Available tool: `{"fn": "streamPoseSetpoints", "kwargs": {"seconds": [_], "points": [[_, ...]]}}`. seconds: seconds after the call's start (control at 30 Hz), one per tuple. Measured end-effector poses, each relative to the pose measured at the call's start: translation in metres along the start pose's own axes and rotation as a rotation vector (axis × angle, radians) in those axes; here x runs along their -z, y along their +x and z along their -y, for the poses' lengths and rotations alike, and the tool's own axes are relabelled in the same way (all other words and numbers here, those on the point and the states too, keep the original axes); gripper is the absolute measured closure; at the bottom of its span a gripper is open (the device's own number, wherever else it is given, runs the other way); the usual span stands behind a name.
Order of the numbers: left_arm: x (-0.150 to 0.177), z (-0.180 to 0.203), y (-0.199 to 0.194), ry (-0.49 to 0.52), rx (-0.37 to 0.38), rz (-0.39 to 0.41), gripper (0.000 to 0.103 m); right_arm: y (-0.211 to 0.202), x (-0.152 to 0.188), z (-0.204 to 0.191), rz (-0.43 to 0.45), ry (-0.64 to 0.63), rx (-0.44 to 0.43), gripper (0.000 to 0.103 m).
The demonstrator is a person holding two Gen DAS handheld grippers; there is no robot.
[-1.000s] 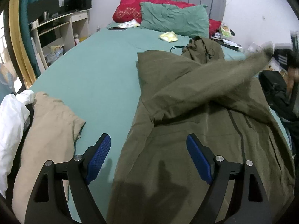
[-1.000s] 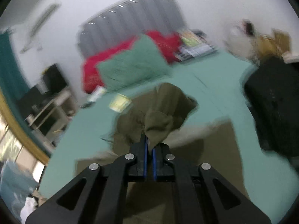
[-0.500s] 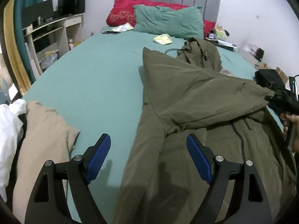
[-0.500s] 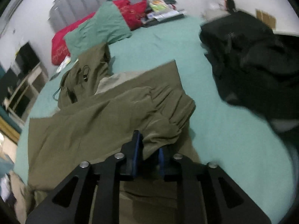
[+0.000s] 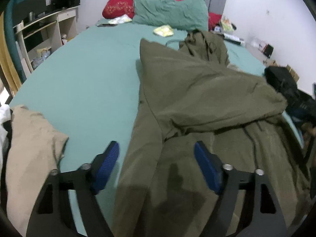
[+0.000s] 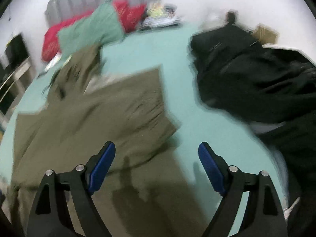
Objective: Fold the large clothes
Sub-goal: 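Lay the sleeve across the jacket body and open the right tool, then move the right tool to the jacket hood and grasp it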
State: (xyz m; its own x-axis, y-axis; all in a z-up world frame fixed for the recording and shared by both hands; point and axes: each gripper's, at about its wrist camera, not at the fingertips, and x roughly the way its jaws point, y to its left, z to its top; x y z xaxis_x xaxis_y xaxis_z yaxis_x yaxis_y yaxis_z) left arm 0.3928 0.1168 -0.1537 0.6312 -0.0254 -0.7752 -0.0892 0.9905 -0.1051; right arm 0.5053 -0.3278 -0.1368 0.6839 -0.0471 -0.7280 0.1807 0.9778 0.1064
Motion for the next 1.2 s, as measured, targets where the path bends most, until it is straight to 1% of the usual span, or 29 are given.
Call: {"fn": "streamPoseSetpoints", "kwargs": {"seconds": [0.03,0.1,0.13,0.17,0.2,0.23,0.27,0.3,0.37,0.4,0.43,0.47,0.5,0.53,0.6,0.63,0.67,0.7,0.77,0.8,0.83,0.87,0.93,1.0,1.07,1.1,1.13,1.2], "points": [[-0.001,0.001,0.008,0.000,-0.007,-0.018,0.034,0.001,-0.003,0.005,0.019,0.017,-0.006,0.017],[-0.001,0.001,0.020,-0.005,-0.006,-0.035,0.050,0.014,-0.011,0.011,0.009,0.027,-0.043,0.018],[-0.002,0.000,0.026,-0.010,-0.013,-0.045,0.054,0.022,-0.014,0.014,0.003,0.030,-0.048,0.018],[-0.003,-0.001,0.031,-0.015,-0.019,-0.056,0.068,0.028,-0.015,0.015,-0.001,0.032,-0.062,0.018],[-0.003,-0.003,0.036,-0.020,-0.028,-0.065,0.082,0.037,-0.015,0.014,-0.022,0.022,-0.095,0.025],[-0.003,-0.005,0.039,-0.009,-0.043,-0.072,0.087,0.044,-0.013,0.012,-0.046,0.008,-0.104,0.038],[-0.003,-0.007,0.041,0.001,-0.053,-0.076,0.093,0.054,-0.007,0.009,-0.090,-0.008,-0.104,0.065],[-0.002,-0.011,0.044,0.006,-0.061,-0.079,0.098,0.061,-0.001,0.006,-0.125,-0.007,-0.094,0.065],[-0.001,-0.021,0.044,-0.017,-0.088,-0.070,0.099,0.069,0.015,0.001,-0.187,-0.012,-0.116,0.066],[-0.001,-0.028,0.042,-0.036,-0.099,-0.063,0.100,0.072,0.023,-0.004,-0.224,-0.048,-0.125,0.066],[0.000,-0.034,0.039,-0.059,-0.102,-0.059,0.100,0.068,0.027,-0.009,-0.227,-0.100,-0.126,0.065],[-0.002,-0.039,0.035,-0.075,-0.099,-0.058,0.099,0.062,0.025,-0.010,-0.223,-0.124,-0.125,0.065],[-0.003,-0.043,0.030,-0.089,-0.098,-0.055,0.099,0.052,0.019,-0.006,-0.205,-0.104,-0.141,0.064],[-0.005,-0.045,0.025,-0.098,-0.096,-0.047,0.098,0.044,0.014,-0.002,-0.182,-0.072,-0.154,0.059],[-0.009,-0.049,0.013,-0.127,-0.095,-0.020,0.088,0.027,0.003,0.005,-0.110,-0.020,-0.096,0.030],[-0.012,-0.052,0.005,-0.144,-0.102,0.001,0.086,0.016,-0.006,0.007,-0.046,-0.002,-0.056,0.025],[-0.014,-0.053,-0.001,-0.146,-0.087,0.019,0.078,0.011,-0.013,0.007,-0.001,0.001,-0.051,0.021],[-0.019,-0.052,-0.009,-0.145,-0.061,0.047,0.063,0.010,-0.023,0.003,0.030,-0.008,-0.049,0.021],[-0.026,-0.052,-0.020,-0.142,-0.026,0.086,0.048,0.021,-0.048,-0.012,0.042,-0.018,-0.063,0.021],[-0.029,-0.052,-0.022,-0.145,-0.012,0.098,0.048,0.029,-0.057,-0.022,0.039,-0.012,-0.071,0.021],[-0.031,-0.052,-0.023,-0.152,-0.009,0.094,0.048,0.037,-0.066,-0.030,0.038,0.001,-0.086,0.021],[-0.031,-0.052,-0.022,-0.154,-0.006,0.081,0.048,0.050,-0.080,-0.041,0.027,0.025,-0.127,0.021],[-0.027,-0.051,-0.019,-0.147,0.009,0.061,0.048,0.071,-0.103,-0.063,0.009,0.040,-0.164,0.021],[-0.023,-0.051,-0.017,-0.138,-0.009,0.035,0.048,0.088,-0.123,-0.090,0.024,0.020,-0.163,0.021],[-0.022,-0.052,-0.015,-0.128,-0.006,0.033,0.048,0.106,-0.145,-0.122,0.047,-0.007,-0.197,0.021],[-0.023,-0.053,-0.013,-0.113,-0.017,0.042,0.048,0.111,-0.152,-0.132,0.064,-0.029,-0.220,0.021],[-0.023,-0.054,-0.009,-0.098,-0.046,0.040,0.048,0.117,-0.159,-0.143,0.079,-0.057,-0.243,0.021],[-0.023,-0.059,0.002,-0.099,-0.080,0.015,0.048,0.129,-0.170,-0.166,0.113,-0.127,-0.280,0.018]]}}
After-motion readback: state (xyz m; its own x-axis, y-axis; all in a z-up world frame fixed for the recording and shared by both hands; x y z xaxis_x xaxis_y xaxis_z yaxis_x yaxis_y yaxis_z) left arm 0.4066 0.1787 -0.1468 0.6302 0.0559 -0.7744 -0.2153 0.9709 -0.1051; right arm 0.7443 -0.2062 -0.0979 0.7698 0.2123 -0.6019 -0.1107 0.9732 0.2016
